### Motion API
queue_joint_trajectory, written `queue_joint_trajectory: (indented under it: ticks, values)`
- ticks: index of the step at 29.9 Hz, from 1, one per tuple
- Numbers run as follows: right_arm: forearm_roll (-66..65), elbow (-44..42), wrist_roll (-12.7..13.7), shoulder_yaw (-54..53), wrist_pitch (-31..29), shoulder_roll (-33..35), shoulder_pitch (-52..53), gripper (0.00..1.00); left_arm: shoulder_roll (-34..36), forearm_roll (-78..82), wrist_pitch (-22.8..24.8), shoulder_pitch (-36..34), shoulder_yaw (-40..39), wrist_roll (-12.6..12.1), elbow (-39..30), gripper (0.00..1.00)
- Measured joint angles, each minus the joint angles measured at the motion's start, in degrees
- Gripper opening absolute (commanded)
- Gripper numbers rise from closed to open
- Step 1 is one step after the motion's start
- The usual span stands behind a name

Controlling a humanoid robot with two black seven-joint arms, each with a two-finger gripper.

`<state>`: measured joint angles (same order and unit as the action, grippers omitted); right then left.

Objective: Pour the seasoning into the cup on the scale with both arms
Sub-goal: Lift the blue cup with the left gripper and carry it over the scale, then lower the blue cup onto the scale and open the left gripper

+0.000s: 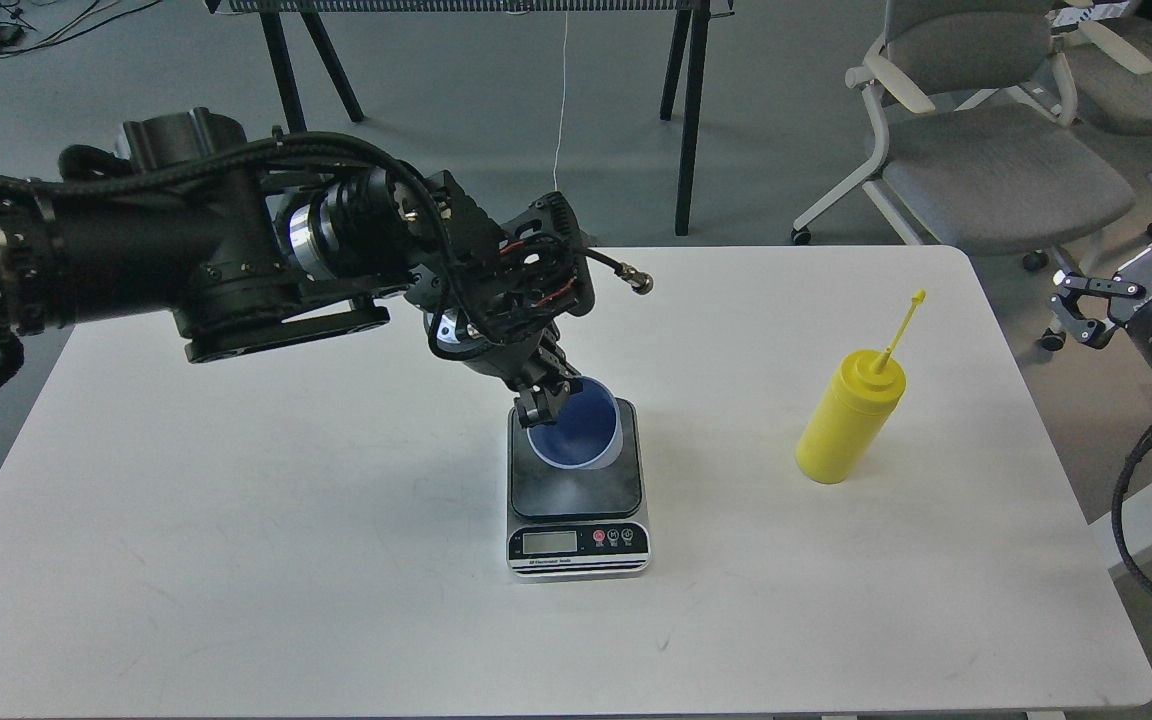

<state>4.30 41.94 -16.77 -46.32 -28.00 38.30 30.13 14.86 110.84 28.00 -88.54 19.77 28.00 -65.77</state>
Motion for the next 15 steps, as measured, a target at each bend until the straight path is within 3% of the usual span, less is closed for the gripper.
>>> queue_joint_trajectory:
  ticks: [15]
  values:
    - [0.00,-0.02,-0.75,0.00,0.00,0.15,-0.86,0.99,-0.36,0.25,0.00,2.18,0.10,0.00,2.04,0.05]
